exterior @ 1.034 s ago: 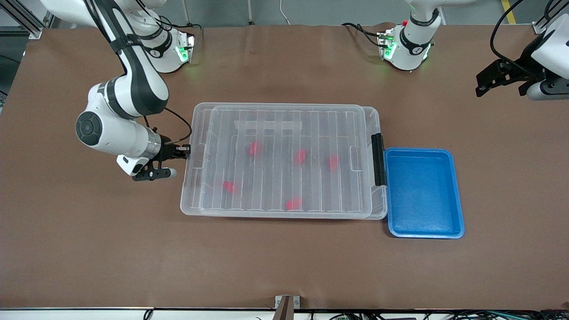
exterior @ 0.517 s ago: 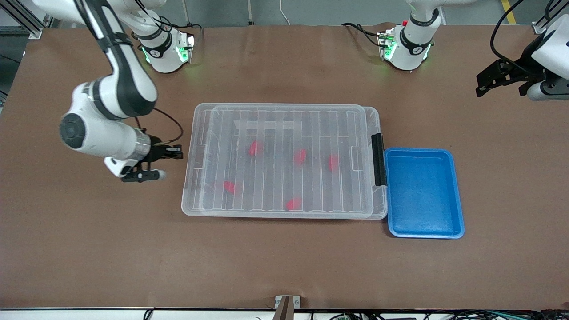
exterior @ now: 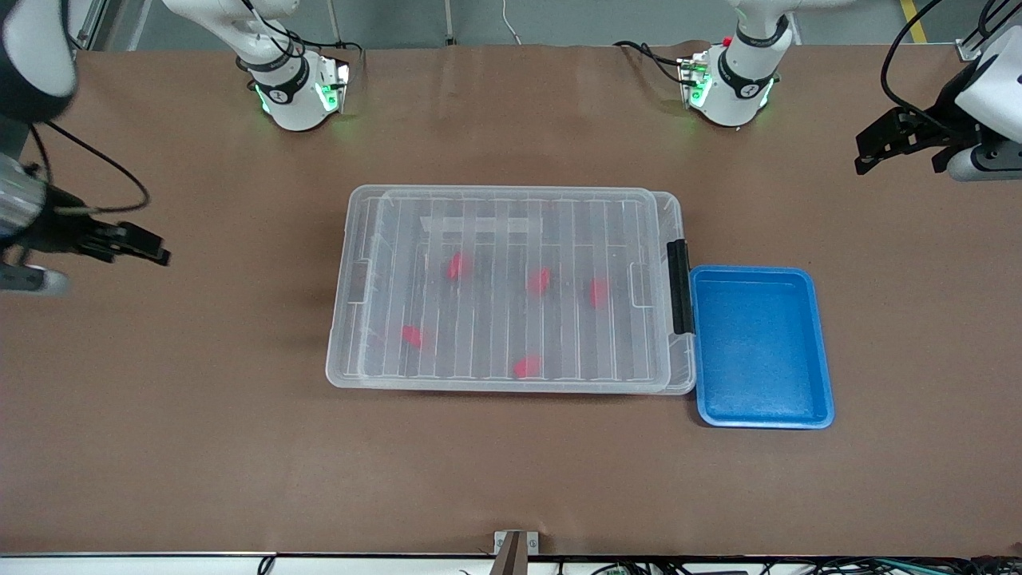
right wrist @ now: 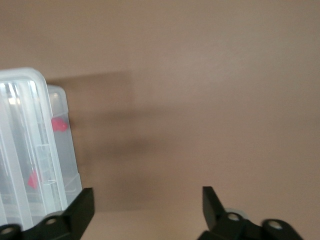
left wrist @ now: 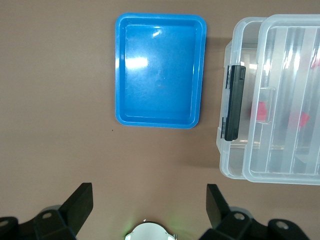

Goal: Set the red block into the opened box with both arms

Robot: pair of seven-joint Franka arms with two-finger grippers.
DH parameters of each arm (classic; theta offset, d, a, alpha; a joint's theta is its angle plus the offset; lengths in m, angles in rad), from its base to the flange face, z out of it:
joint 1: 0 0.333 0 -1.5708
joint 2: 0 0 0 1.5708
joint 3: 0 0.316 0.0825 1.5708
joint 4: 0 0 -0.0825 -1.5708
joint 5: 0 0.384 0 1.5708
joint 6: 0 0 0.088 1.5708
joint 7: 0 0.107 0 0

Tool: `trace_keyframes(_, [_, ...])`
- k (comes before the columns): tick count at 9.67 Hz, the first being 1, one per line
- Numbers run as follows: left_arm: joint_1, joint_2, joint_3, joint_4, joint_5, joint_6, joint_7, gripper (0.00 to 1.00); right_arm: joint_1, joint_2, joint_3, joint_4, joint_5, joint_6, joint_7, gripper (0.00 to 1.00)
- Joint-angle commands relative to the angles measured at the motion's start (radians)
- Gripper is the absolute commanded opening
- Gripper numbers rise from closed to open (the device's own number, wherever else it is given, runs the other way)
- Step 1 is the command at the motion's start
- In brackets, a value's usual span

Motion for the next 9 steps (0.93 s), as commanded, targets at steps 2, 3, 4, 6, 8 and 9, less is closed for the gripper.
trace_keyframes(2, [0.002, 0.012, -0.002, -0.012, -0.002, 0.005, 0.011, 1.00, -0.069, -0.053, 0.010, 0.173, -0.017, -0.250, 0.001, 1.00])
trace_keyframes(3, [-0.003, 0.012, -0.002, -0.009, -0.002, 0.005, 0.005, 1.00, -0.067, -0.053, 0.006, 0.178, -0.021, -0.263, 0.006, 1.00])
trace_keyframes(4, [-0.003, 0.012, -0.002, -0.006, -0.004, 0.005, 0.011, 1.00, -0.069, -0.053, 0.003, 0.172, -0.023, -0.275, 0.012, 1.00])
trace_keyframes(6, [-0.003, 0.012, -0.002, -0.006, -0.007, 0.005, 0.014, 1.00, -0.066, -0.053, 0.004, 0.172, -0.026, -0.254, 0.012, 1.00])
trace_keyframes(8, [-0.004, 0.012, -0.002, -0.006, -0.007, 0.005, 0.014, 1.00, -0.063, -0.053, 0.004, 0.171, -0.026, -0.252, 0.009, 1.00])
trace_keyframes(9, [-0.004, 0.012, -0.002, -0.008, -0.008, 0.005, 0.013, 1.00, -0.063, -0.053, 0.006, 0.171, -0.030, -0.252, 0.004, 1.00])
